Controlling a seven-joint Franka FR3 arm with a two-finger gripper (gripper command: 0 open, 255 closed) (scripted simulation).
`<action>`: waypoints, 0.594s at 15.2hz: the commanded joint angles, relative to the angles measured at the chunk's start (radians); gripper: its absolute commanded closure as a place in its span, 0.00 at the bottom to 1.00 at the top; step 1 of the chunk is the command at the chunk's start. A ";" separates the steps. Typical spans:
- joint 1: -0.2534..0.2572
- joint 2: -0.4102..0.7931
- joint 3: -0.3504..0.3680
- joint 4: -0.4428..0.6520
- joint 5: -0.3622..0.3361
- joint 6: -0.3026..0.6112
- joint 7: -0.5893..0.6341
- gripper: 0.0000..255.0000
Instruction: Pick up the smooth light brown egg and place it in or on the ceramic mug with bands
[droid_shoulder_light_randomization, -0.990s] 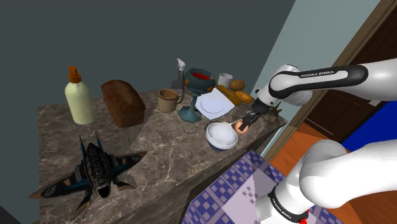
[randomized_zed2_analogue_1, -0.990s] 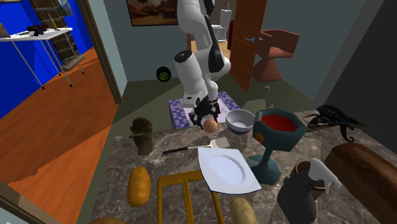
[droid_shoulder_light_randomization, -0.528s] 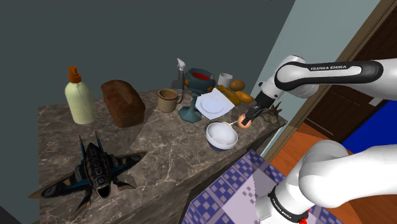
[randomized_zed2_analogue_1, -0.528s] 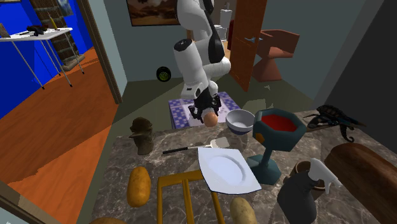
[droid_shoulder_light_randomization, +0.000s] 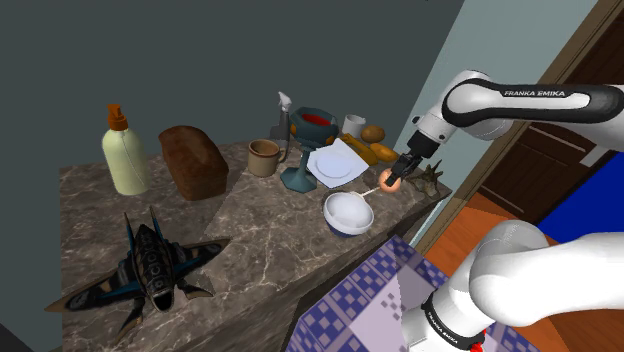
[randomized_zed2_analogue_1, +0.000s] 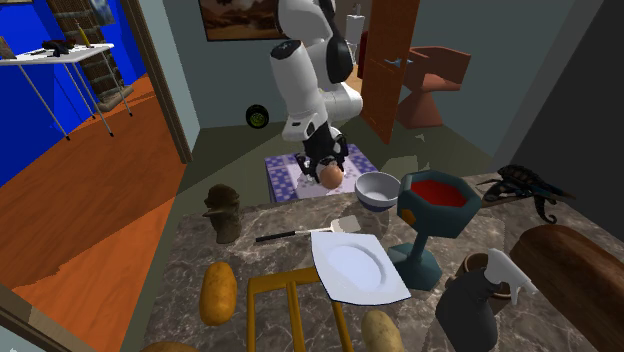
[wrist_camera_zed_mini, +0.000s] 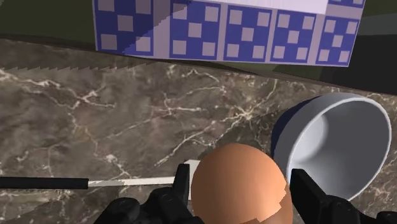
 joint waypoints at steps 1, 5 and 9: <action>0.001 -0.011 0.011 0.021 0.004 -0.030 0.010 1.00; 0.002 -0.027 0.029 0.063 0.011 -0.087 0.025 1.00; 0.004 -0.039 0.046 0.108 0.018 -0.142 0.039 1.00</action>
